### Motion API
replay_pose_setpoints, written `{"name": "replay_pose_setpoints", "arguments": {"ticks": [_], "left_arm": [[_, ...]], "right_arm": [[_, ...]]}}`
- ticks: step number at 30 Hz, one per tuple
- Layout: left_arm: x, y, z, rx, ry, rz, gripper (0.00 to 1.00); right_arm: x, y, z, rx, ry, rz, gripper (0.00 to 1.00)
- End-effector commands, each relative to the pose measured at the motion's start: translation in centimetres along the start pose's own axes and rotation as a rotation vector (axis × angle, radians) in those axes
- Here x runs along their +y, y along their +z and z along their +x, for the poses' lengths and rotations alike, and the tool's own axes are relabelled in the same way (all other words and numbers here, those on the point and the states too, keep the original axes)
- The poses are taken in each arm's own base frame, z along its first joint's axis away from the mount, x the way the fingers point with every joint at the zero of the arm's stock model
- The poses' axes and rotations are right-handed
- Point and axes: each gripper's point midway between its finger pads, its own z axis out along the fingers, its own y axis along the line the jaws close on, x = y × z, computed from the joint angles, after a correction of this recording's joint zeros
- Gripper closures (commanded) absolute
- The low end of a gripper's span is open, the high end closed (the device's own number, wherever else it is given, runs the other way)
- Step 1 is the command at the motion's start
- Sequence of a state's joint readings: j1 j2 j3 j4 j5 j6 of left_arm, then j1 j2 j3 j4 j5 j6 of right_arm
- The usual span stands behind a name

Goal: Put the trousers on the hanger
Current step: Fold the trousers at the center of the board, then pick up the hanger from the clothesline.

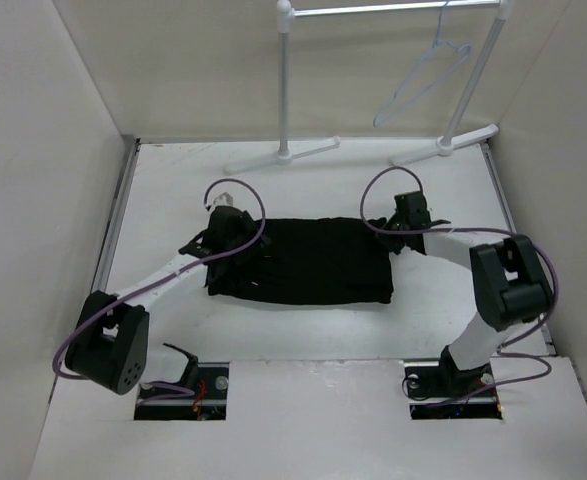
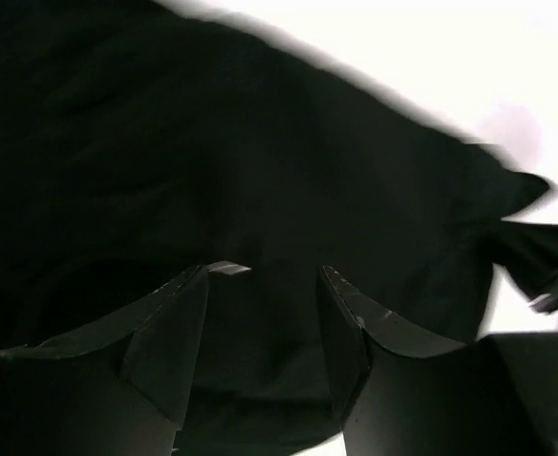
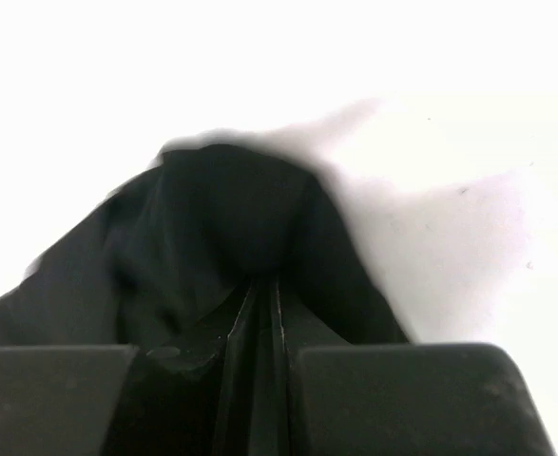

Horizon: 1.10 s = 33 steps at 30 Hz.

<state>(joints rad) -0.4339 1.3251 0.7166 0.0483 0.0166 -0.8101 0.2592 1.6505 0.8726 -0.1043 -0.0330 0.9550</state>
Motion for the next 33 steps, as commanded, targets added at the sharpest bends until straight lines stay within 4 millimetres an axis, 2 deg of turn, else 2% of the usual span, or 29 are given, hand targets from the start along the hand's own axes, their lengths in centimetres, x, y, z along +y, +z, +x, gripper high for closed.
{"name": "replay_pose_setpoints", "arguments": {"ticks": [1,4,5,8,11,13,15,17,18,20,21,22,23,25,28,30,33], "left_arm": [[4.7,-0.8,0.4,-0.027,-0.039,-0.119,0.53],[8.4,-1.6,0.8,-0.047,-0.069,-0.206,0.53],[10.2,-2.1,0.9,-0.053,-0.086,-0.249,0.53],[12.3,-3.5,0.3,-0.088,-0.126,-0.286,0.53],[12.3,-4.8,-1.3,-0.143,-0.156,-0.264,0.52],[11.4,-5.5,-2.5,-0.165,-0.163,-0.240,0.51],[10.1,-6.0,-3.7,-0.180,-0.163,-0.204,0.51],[8.4,-6.7,-5.0,-0.195,-0.147,-0.169,0.51],[7.6,-7.0,-5.6,-0.203,-0.131,-0.154,0.52],[5.8,-7.4,-6.5,-0.210,-0.094,-0.120,0.52],[5.0,-7.4,-6.7,-0.208,-0.074,-0.106,0.53],[4.5,-7.4,-6.8,-0.205,-0.061,-0.097,0.54],[3.8,-7.4,-6.8,-0.198,-0.039,-0.088,0.55],[3.0,-7.4,-6.6,-0.187,-0.015,-0.081,0.56],[2.5,-7.2,-5.9,-0.159,0.012,-0.087,0.57],[2.5,-7.2,-5.4,-0.146,0.024,-0.094,0.57],[2.7,-7.0,-4.7,-0.128,0.036,-0.101,0.57]], "right_arm": [[2.2,1.3,-0.9,-0.011,0.033,-0.035,0.84],[3.3,1.3,-1.4,-0.021,0.023,-0.048,0.74],[3.9,0.7,-1.8,-0.031,0.019,-0.063,0.69],[5.7,-2.5,-3.0,-0.073,-0.006,-0.122,0.47],[7.5,-6.3,-4.0,-0.102,-0.049,-0.170,0.37],[9.0,-9.3,-4.7,-0.125,-0.105,-0.212,0.35],[11.4,-12.8,-5.2,-0.161,-0.172,-0.283,0.35],[13.9,-16.6,-6.7,-0.236,-0.235,-0.367,0.40],[15.2,-18.5,-7.7,-0.279,-0.257,-0.408,0.46],[17.9,-21.9,-9.9,-0.353,-0.290,-0.483,0.68],[18.8,-22.9,-11.9,-0.397,-0.293,-0.501,0.79],[19.9,-23.6,-13.6,-0.429,-0.307,-0.521,0.84],[20.7,-23.7,-15.3,-0.447,-0.307,-0.526,0.85],[22.1,-23.5,-18.8,-0.493,-0.303,-0.530,0.76],[23.2,-21.9,-22.9,-0.530,-0.284,-0.519,0.40],[23.9,-20.8,-24.3,-0.529,-0.284,-0.523,0.35],[25.7,-18.7,-24.7,-0.474,-0.336,-0.576,0.31]]}}
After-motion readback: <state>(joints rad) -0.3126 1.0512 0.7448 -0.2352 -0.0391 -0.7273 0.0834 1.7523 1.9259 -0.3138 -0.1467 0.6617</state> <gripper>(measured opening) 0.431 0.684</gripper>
